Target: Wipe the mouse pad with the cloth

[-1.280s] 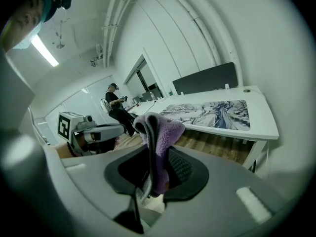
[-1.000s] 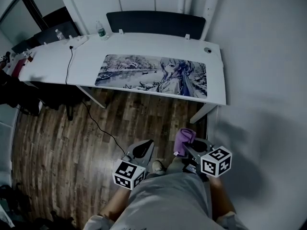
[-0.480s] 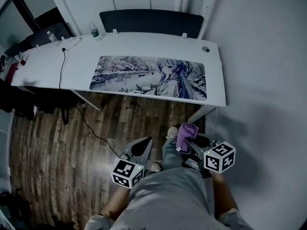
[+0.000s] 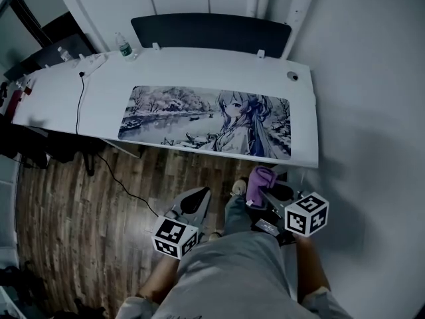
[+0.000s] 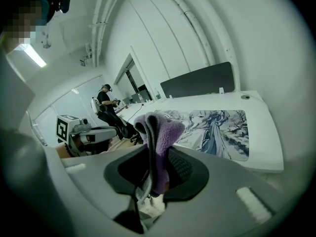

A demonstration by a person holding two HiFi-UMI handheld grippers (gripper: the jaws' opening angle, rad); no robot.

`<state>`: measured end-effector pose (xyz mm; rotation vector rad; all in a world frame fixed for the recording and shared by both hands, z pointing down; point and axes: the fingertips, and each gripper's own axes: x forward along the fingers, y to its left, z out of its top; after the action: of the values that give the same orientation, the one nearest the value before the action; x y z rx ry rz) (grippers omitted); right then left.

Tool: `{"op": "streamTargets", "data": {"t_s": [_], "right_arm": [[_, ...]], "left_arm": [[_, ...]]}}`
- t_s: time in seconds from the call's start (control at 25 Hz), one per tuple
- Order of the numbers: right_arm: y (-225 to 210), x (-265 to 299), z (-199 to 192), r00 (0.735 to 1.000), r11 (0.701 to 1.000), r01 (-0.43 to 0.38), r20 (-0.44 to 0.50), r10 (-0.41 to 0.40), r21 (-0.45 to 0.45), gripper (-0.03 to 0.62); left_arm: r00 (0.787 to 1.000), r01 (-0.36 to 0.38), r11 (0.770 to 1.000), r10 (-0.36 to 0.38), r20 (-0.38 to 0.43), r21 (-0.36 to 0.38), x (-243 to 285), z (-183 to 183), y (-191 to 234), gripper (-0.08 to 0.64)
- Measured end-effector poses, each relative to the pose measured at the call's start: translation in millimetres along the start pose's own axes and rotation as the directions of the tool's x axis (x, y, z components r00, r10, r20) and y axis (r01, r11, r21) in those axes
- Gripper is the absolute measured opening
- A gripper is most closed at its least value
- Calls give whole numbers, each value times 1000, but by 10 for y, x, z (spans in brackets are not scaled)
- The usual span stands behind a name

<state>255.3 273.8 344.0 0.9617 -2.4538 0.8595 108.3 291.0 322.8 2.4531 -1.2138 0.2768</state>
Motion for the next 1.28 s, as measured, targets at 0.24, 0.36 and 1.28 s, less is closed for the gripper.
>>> {"op": "streamTargets", "data": {"t_s": [0.24, 0.36, 1.28], "right_arm": [[-565, 252, 459, 999, 1000, -23, -24, 23, 15, 100], [-835, 353, 706, 999, 999, -33, -25, 33, 17, 100], [-2242, 703, 1593, 994, 999, -51, -99, 52, 13, 100]], "left_arm": [[1000, -24, 1000, 24, -13, -2, 554, 341, 252, 17], [999, -46, 999, 46, -13, -9, 835, 510, 412, 15], [995, -80, 997, 79, -58, -12, 2284, 1120, 874, 15]]}}
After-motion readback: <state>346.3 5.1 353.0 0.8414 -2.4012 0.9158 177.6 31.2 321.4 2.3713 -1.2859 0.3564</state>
